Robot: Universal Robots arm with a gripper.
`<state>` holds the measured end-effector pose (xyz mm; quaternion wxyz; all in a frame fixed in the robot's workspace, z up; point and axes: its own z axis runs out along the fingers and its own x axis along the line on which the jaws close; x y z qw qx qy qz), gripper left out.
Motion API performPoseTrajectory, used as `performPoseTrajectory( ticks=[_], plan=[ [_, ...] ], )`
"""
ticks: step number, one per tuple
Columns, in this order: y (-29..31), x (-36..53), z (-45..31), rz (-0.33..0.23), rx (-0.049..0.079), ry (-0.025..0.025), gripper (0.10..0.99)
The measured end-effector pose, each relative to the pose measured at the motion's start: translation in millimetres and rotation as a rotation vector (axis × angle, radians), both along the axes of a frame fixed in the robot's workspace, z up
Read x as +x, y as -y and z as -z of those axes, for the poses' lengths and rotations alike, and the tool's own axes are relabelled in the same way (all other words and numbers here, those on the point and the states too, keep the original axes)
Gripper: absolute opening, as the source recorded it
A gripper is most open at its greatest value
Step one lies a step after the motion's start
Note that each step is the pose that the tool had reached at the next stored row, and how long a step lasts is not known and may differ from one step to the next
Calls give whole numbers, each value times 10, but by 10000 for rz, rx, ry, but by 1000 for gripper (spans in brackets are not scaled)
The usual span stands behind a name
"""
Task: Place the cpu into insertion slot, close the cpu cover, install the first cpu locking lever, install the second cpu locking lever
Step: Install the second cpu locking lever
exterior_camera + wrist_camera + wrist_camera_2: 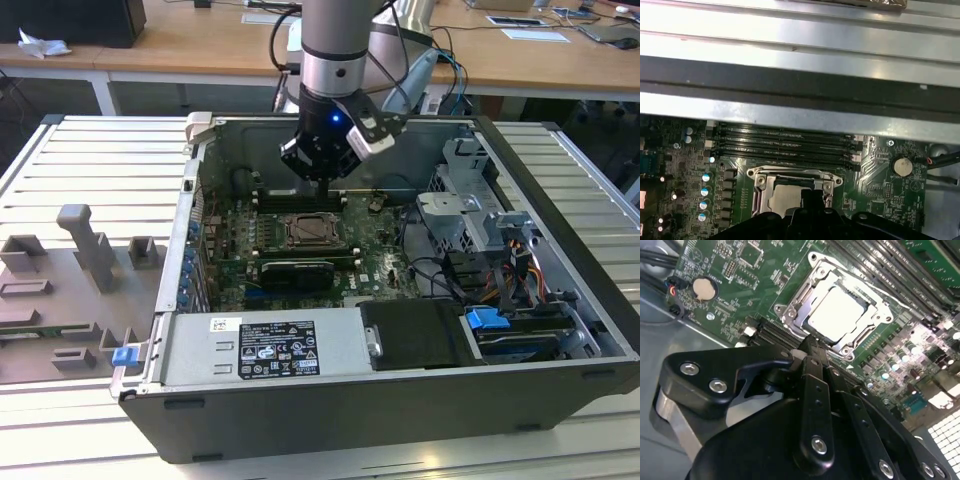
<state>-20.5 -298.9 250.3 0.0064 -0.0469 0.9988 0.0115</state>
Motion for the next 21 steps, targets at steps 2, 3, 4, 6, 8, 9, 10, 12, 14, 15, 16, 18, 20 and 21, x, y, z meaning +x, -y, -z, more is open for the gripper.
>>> performPoseTrajectory(
  ticks=[2, 3, 4, 6, 8, 9, 10, 12, 14, 15, 16, 18, 20, 21],
  plan=[
    [37, 0, 1, -1, 0, 0, 106],
    [57, -1, 1, 0, 0, 1, 106],
    [90, -1, 1, 0, 0, 1, 106],
    [150, -2, 2, 0, -1, 0, 106],
    [173, -2, 2, 0, 0, 1, 106],
    [181, -2, 2, 0, 0, 1, 106],
    [197, -2, 2, -1, -1, 1, 106],
    [220, -2, 2, 0, 0, 1, 106],
    [247, -2, 2, 0, -1, 1, 106],
    [264, -2, 3, 0, 0, 1, 106],
    [272, -2, 3, 0, -1, -1, 106],
    [277, -2, 5, 0, 2, -24, 106],
    [291, -2, 6, 0, 0, -34, 106],
    [310, -2, 11, 0, 0, -35, 106]
  ],
)
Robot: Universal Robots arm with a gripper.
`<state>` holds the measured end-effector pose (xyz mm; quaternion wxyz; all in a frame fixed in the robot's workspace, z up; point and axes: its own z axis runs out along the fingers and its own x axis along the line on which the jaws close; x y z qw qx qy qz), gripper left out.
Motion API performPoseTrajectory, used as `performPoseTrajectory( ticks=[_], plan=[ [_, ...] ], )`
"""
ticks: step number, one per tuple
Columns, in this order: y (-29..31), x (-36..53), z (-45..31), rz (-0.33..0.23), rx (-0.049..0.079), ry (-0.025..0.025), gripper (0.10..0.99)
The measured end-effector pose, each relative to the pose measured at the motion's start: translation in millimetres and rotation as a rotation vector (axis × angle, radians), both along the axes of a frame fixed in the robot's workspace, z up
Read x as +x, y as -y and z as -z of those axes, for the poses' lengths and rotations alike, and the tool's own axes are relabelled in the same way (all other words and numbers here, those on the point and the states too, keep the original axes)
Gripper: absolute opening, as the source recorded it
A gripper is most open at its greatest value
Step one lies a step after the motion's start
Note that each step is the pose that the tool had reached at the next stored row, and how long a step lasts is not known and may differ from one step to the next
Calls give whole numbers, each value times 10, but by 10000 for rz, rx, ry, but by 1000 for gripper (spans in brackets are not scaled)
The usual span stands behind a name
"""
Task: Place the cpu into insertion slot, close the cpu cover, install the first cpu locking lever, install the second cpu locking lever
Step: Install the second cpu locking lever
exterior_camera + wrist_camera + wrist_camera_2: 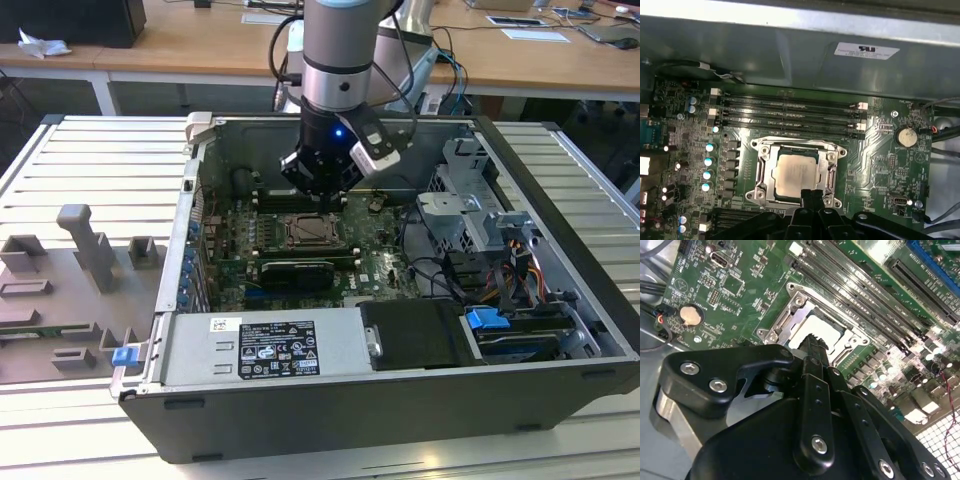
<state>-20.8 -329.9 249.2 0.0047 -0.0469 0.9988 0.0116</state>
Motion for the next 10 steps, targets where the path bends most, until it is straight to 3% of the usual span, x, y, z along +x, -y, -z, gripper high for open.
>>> performPoseTrajectory(
  ticks=[2, 5, 7, 10],
  plan=[
    [45, 0, 13, 4, 2, 1, 106],
    [161, -1, 43, 7, 0, 0, 106],
    [197, -4, 58, 8, 0, 0, 106],
    [309, -16, 73, 7, 6, 0, 106]
  ],
)
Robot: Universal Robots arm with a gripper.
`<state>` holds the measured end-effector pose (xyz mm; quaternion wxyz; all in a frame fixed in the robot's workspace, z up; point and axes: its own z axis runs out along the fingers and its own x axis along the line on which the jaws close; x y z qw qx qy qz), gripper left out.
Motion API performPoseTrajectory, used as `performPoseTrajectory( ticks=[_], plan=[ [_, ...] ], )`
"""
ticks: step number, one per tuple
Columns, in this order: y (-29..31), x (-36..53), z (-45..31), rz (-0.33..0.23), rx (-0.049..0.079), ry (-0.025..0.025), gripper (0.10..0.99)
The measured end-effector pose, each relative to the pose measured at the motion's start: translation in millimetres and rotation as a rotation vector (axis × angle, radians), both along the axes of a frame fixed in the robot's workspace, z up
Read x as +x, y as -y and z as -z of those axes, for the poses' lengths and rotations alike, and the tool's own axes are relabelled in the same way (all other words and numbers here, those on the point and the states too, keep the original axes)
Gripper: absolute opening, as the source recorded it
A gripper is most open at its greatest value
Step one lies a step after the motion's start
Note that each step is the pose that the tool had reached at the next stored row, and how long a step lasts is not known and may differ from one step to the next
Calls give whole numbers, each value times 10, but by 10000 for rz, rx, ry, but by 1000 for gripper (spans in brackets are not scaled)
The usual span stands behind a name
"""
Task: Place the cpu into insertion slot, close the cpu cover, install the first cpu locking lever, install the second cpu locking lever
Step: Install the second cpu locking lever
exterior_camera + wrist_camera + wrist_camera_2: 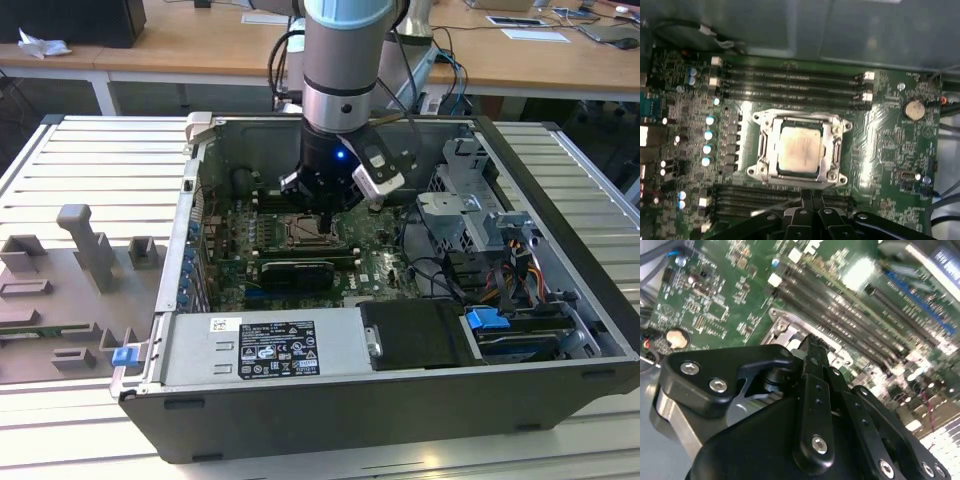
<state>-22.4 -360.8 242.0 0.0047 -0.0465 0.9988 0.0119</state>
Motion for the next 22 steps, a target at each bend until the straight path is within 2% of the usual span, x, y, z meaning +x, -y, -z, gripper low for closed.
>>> performPoseTrajectory(
  ticks=[2, 5, 6, 8, 9, 10, 11, 13, 15, 16, 19, 20, 22],
  plan=[
    [44, -38, 4, -7, 12, 1, 106],
    [55, -188, 10, -10, 83, 0, 106],
    [60, -242, 17, -10, 165, 0, 106],
    [76, -274, 23, -9, 290, 1, 106],
    [94, -298, 36, -10, 417, 0, 106],
    [116, -362, 54, -9, 503, -1, 106],
    [143, -380, 69, -24, 616, 0, 106],
    [164, -385, 80, -60, 744, -1, 106],
    [212, -394, 88, -102, 1126, 0, 106],
    [229, -395, 89, -104, 1213, 0, 106],
    [270, -413, 89, -104, 1365, 1, 106],
    [301, -430, 90, -102, 1458, 1, 106],
    [309, -447, 141, -106, 1542, 2, 106]
  ],
)
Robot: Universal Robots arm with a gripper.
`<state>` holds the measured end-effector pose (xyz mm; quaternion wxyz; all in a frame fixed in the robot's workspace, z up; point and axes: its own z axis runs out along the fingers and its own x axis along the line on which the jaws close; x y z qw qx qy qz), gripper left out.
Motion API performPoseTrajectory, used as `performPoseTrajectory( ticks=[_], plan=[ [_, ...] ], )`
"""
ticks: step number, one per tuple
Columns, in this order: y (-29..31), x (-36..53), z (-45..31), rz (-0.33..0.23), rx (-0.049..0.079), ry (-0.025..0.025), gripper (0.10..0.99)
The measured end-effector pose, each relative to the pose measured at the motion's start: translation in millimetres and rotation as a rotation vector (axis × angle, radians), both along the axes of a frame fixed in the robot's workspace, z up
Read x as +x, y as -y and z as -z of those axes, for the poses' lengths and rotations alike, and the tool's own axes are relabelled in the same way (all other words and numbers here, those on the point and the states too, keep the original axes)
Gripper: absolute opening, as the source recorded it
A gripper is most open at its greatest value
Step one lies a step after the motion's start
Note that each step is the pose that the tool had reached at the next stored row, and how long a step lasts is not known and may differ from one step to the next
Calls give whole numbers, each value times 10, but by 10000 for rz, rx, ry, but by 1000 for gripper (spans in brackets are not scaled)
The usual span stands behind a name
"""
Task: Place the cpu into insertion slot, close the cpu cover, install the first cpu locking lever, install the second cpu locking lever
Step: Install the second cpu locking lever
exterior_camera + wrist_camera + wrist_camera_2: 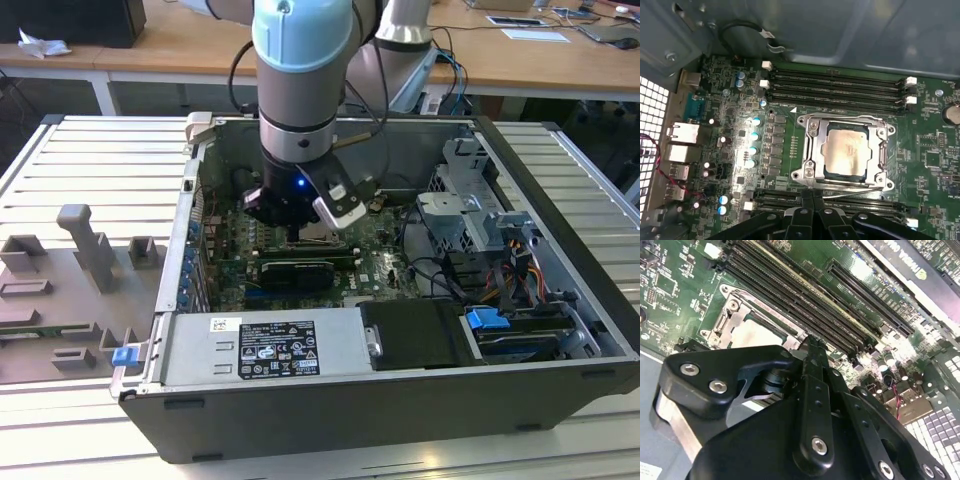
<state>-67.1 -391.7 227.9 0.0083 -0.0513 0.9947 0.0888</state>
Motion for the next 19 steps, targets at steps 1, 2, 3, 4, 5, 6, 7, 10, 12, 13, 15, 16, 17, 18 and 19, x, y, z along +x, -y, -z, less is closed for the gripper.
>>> performPoseTrajectory(
  ticks=[1, 2, 3, 4, 5, 6, 7, 10, 12, 13, 15, 16, 17, 18, 19],
  plan=[
    [0, -7, 55, 3, 46, 0, 106],
    [1, -12, 101, 2, 77, -1, 106],
    [3, -12, 116, 2, 95, -1, 106],
    [6, -12, 129, 3, 111, -1, 106],
    [12, -13, 156, 2, 163, -1, 106],
    [23, -23, 167, -1, 264, 0, 106],
    [45, -35, 177, -6, 383, 0, 106],
    [92, -74, 191, -4, 757, 0, 106],
    [126, -91, 216, -6, 1063, 0, 106],
    [129, -92, 225, -5, 1105, 0, 106],
    [129, -92, 255, -5, 1178, 0, 106],
    [130, -92, 266, -6, 1205, 0, 106],
    [130, -93, 294, -5, 1268, -1, 106],
    [130, -94, 316, -6, 1328, -1, 106],
    [129, -96, 329, -7, 1371, 2, 106]
  ],
)
